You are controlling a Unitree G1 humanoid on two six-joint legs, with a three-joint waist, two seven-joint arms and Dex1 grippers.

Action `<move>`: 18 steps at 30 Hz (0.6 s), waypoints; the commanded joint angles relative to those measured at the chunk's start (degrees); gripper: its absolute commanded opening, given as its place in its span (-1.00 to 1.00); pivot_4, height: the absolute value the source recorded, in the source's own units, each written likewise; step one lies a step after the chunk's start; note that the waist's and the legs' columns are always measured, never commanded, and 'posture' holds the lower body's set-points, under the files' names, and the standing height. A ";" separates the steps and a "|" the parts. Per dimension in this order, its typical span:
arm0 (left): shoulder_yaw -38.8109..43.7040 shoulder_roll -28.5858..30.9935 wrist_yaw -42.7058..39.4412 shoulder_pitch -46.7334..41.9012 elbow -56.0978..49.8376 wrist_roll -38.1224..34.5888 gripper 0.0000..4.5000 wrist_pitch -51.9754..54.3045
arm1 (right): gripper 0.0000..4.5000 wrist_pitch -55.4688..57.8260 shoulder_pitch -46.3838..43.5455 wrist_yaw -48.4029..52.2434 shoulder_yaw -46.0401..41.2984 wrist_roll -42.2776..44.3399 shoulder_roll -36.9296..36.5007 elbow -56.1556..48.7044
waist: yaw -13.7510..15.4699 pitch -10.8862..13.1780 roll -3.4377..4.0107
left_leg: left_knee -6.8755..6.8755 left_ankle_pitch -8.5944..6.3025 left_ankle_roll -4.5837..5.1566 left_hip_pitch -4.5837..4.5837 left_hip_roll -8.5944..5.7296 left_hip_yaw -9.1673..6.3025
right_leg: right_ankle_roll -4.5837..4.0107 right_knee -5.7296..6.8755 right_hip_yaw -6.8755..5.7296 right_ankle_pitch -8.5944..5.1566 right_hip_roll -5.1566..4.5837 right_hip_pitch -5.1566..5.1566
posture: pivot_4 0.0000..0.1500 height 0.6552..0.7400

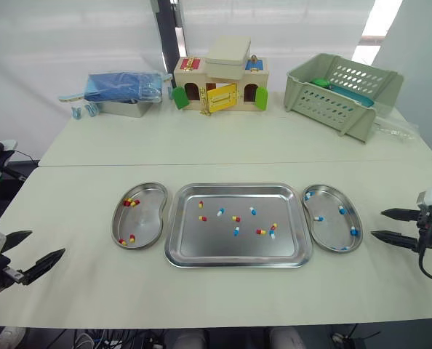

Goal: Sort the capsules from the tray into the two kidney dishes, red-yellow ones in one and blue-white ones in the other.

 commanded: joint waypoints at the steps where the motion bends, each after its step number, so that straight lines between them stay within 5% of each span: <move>1: 0.47 0.20 -2.04 -0.57 1.32 1.43 1.00 -0.19 | 0.97 0.29 1.37 -0.06 -1.91 1.18 -1.26 -2.66 | 0.00 0.00 0.00 | -0.01 0.00 0.00 0.00 0.00 -0.01 | 0.00 -0.02 -0.01 0.00 0.00 0.00 | 1.00 1.00; 18: -0.86 3.01 -6.43 -7.40 6.43 6.60 1.00 2.39 | 0.97 0.94 7.53 -1.59 -3.95 2.31 -1.82 -7.67 | -0.08 0.00 0.00 | -0.01 0.00 0.00 -0.01 0.02 0.01 | 0.00 0.03 0.00 0.00 0.01 -0.03 | 1.00 1.00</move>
